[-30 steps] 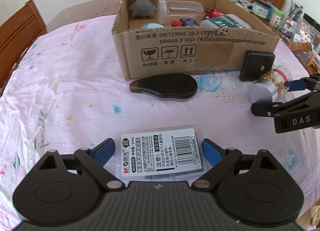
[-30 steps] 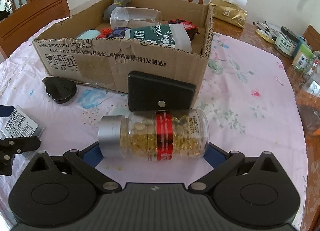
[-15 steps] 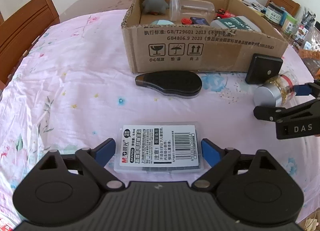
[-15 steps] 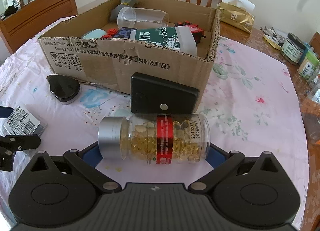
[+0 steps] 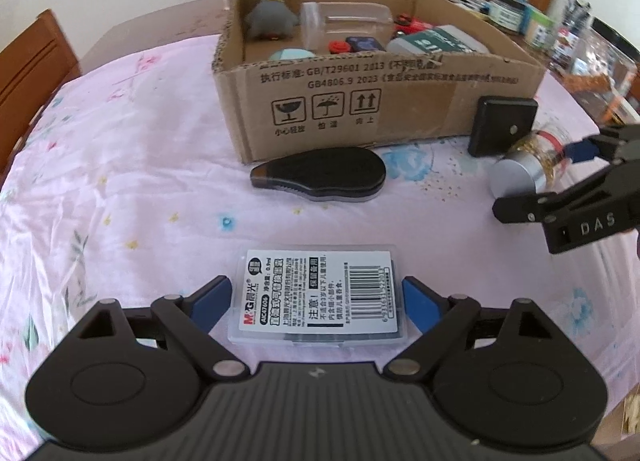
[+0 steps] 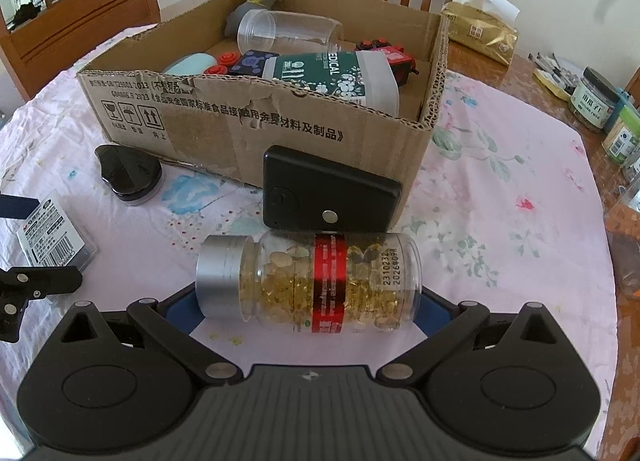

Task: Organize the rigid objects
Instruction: 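Lift and carry the card pack with the left tool while the right tool carries the jar over the box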

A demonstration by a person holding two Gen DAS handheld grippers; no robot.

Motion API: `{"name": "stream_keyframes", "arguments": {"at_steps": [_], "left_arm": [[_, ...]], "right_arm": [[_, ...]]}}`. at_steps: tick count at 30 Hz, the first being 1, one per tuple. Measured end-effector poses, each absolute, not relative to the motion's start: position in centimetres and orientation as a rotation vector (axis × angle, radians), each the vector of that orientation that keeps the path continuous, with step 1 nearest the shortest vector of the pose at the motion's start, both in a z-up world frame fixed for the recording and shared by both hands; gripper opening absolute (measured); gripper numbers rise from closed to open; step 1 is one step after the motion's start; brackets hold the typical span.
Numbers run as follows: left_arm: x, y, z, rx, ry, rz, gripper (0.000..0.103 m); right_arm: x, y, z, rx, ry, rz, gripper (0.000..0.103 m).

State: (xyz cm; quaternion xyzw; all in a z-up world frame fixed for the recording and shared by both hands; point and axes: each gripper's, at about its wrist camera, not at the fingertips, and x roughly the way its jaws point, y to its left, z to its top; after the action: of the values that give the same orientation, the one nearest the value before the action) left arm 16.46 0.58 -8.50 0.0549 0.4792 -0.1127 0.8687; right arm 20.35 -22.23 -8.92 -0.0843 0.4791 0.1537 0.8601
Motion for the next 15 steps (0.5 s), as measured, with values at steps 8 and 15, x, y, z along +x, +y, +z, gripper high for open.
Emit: {"name": "stream_keyframes", "arguments": {"at_steps": [8, 15], "left_arm": [[17.11, 0.54, -8.52, 0.132, 1.024, -0.258, 0.093], [17.18, 0.46, -8.45, 0.132, 1.033, -0.254, 0.093]], "right_arm": [[20.76, -21.89, -8.74, -0.166, 1.046, 0.262, 0.103], [20.95, -21.48, -8.45, -0.203, 1.057, 0.248, 0.103]]}}
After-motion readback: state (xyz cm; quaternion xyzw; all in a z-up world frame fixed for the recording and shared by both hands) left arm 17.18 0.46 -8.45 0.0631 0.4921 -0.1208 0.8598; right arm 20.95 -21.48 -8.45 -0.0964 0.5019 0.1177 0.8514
